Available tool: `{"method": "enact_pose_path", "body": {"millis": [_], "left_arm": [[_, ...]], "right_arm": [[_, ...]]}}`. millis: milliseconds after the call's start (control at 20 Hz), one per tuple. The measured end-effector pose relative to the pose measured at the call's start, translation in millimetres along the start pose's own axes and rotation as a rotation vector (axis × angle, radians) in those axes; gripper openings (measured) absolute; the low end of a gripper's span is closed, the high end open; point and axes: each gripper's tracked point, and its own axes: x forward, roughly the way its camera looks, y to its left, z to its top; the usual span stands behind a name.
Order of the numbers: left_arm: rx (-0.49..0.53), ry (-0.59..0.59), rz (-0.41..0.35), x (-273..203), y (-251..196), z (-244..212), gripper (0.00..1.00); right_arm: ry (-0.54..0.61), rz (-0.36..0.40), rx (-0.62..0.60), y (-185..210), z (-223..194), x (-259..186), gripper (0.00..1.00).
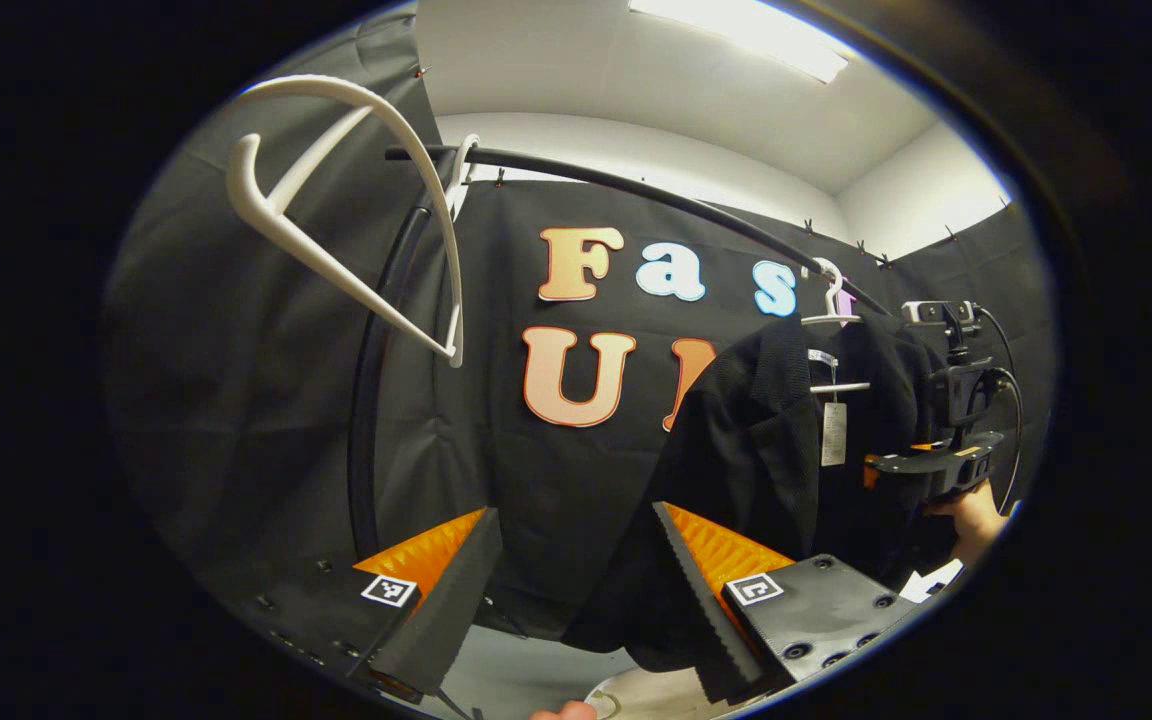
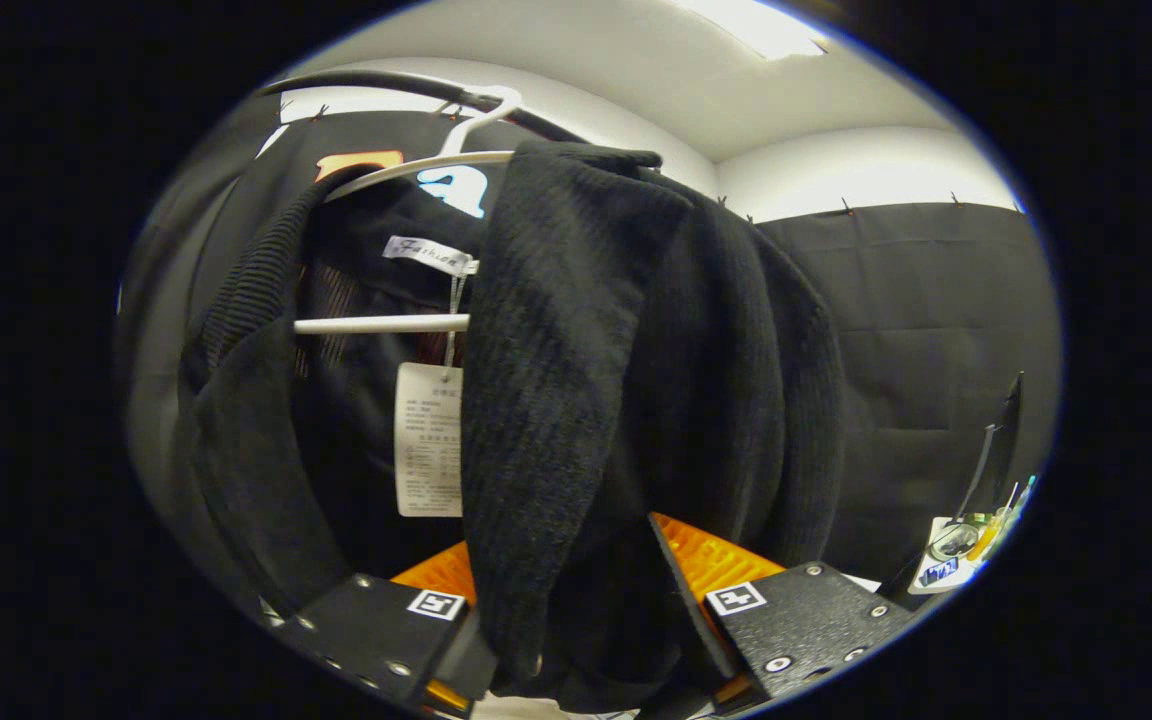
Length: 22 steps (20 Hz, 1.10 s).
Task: Grasp the clothes on the hanger with both hands and then place them into the laundry hamper below.
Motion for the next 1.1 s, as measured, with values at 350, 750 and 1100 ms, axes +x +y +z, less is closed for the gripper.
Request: {"method": "enact_pose_path", "body": {"millis": [350,750,1100], "left_arm": [[-0.017,0.016,-0.081,13,-34,-8,1.0],[-0.123,0.057,-0.293,42,-136,-19,0.96],[-0.157,0.078,-0.338,100,-231,-44,0.97]], "right_arm": [[-0.045,0.026,-0.035,-41,18,-16,0.24],[-0.084,0.154,-0.065,-39,42,-55,0.03],[-0.073,0.223,-0.024,-39,42,-51,0.03]]}}
